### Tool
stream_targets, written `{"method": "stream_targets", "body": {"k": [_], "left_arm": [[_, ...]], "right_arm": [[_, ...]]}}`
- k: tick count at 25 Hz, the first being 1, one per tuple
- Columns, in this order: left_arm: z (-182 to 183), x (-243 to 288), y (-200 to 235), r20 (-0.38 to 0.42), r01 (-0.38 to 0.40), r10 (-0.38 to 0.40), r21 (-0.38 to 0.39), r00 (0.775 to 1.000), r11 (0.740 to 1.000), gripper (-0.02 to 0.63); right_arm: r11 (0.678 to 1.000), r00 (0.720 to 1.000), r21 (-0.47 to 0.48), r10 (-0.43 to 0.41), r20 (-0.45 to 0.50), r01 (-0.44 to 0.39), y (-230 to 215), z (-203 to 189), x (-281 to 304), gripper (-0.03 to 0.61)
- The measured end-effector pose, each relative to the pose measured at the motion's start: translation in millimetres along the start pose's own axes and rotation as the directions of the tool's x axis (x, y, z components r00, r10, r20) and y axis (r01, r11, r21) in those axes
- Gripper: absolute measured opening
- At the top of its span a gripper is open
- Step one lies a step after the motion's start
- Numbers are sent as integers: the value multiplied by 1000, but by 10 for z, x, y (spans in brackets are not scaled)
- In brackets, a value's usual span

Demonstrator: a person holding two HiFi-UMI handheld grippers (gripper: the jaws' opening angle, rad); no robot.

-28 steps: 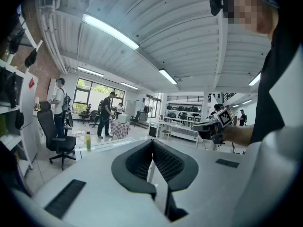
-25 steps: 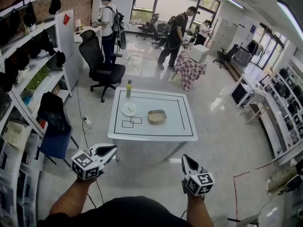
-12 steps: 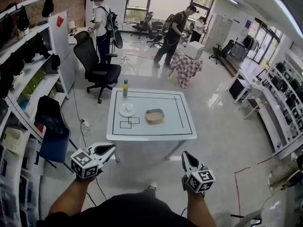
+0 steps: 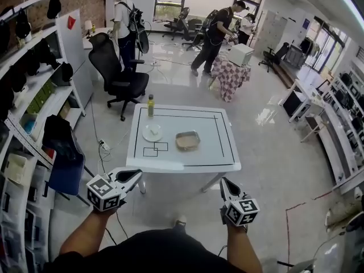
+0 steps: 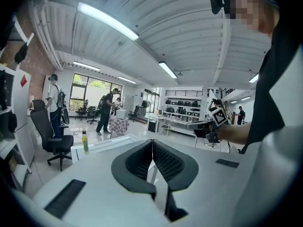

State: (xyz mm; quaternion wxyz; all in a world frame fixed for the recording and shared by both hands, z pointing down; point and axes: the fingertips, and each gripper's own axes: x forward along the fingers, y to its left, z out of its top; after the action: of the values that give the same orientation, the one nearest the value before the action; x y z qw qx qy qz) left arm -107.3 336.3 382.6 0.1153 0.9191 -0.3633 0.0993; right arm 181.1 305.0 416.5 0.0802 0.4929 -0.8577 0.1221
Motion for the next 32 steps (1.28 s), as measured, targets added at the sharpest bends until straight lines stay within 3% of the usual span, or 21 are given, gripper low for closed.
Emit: {"method": "stream_targets", "body": {"k": [8, 24, 32], "left_arm": [[138, 669, 372, -8, -56, 56, -18, 998, 998, 25], [389, 1824, 628, -53, -148, 146, -20, 988, 989, 24], [439, 2218, 705, -45, -180, 178, -47, 983, 983, 25]], "right_arm": [[999, 999, 20, 43, -31, -42, -637, 22, 634, 12], [990, 987, 46, 140, -79, -136, -1833, 34, 1489, 12], [977, 972, 39, 213, -103, -210, -2072, 99, 1820, 12]]}}
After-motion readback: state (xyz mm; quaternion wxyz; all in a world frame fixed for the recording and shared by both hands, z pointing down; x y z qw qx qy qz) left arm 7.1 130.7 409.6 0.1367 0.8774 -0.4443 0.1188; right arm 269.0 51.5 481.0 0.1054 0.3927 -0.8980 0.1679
